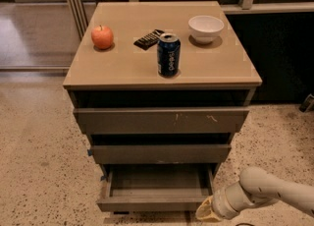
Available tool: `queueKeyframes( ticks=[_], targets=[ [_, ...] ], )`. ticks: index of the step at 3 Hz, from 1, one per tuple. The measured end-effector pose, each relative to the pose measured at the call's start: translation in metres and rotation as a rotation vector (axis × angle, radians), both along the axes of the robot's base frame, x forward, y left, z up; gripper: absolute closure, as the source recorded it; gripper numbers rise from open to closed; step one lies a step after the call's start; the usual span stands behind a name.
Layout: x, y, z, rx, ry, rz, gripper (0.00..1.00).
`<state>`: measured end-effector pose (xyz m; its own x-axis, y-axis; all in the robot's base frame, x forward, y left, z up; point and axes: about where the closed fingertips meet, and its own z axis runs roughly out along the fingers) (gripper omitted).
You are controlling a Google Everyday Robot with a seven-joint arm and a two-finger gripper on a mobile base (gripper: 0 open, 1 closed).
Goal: Close bottom drawer
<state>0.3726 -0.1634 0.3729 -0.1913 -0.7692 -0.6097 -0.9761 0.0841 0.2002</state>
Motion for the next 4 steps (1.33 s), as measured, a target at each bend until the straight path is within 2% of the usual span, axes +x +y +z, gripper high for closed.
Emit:
queueKeyframes(
  ticks=[2, 3, 4],
  targets=[
    [0.052, -0.016, -0.093, 0.001, -0.147, -0.020, 1.00],
    [0.072, -0.023, -0.132, 0.011, -0.141, -0.051, 1.00],
    [0.072, -0.023, -0.132, 0.011, -0.141, -0.051, 1.00]
  ],
)
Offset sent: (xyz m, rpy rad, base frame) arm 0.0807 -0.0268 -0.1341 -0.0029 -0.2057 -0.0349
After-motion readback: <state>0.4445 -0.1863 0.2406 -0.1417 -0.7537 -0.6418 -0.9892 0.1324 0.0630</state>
